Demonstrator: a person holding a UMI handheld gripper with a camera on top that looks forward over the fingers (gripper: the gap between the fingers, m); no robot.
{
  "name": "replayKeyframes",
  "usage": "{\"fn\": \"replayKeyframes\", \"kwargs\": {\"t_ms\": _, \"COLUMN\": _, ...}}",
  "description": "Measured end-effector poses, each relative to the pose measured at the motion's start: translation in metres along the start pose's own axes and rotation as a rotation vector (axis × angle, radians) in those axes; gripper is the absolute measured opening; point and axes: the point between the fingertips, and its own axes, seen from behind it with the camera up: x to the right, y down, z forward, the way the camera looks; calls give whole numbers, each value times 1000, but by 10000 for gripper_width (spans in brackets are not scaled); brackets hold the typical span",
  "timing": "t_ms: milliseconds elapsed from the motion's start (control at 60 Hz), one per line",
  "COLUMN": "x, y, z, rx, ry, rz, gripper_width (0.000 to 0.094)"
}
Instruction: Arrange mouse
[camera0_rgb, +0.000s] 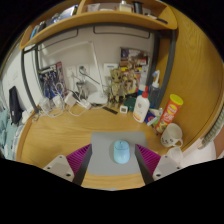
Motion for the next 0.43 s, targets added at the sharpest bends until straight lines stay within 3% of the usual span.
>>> {"fn": "replayKeyframes", "kwargs": {"t_ms": 433, "x": -63, "y": -16, "z": -70, "rx": 105, "ry": -61, "rz": -19, "gripper_width": 863}}
